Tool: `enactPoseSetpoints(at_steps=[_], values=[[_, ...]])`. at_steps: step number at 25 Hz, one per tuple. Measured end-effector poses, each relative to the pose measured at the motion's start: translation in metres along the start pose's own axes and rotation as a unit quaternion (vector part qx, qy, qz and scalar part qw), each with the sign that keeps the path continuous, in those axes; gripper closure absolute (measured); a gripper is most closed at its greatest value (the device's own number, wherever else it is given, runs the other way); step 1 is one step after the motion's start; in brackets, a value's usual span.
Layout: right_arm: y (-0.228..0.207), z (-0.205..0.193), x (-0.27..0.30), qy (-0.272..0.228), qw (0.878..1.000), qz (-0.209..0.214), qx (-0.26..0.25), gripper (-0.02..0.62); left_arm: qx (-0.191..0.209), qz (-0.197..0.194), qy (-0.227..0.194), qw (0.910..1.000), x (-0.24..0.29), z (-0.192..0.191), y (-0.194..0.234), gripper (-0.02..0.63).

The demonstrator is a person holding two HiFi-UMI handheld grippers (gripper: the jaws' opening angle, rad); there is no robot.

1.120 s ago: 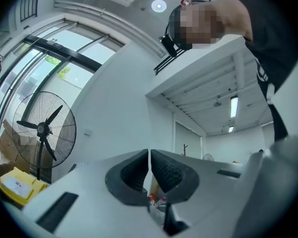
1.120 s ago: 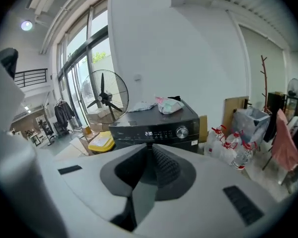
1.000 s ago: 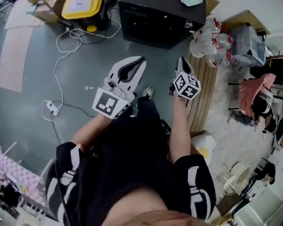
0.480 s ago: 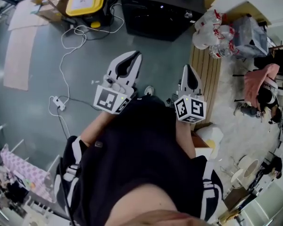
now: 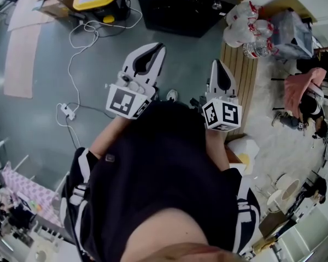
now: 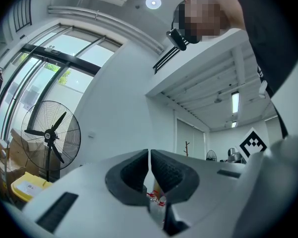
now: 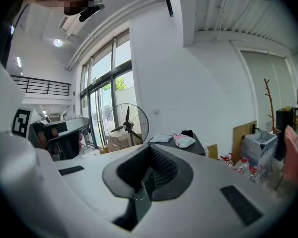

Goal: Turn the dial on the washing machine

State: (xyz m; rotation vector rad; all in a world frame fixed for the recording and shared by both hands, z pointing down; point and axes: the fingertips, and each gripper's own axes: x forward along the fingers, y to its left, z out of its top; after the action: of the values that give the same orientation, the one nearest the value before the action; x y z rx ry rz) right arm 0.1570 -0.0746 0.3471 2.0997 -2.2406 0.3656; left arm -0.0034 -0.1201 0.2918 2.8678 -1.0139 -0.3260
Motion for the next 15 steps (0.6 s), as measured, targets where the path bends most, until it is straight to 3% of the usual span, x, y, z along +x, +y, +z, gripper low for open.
enactPoseSetpoints(at_steps=[15], values=[[-0.020, -0.006, 0.010, 0.015, 1.000, -0.005, 0.007, 0.571, 0.004, 0.001, -0.007, 1.0000, 0.012, 0.002, -0.005, 0.571]])
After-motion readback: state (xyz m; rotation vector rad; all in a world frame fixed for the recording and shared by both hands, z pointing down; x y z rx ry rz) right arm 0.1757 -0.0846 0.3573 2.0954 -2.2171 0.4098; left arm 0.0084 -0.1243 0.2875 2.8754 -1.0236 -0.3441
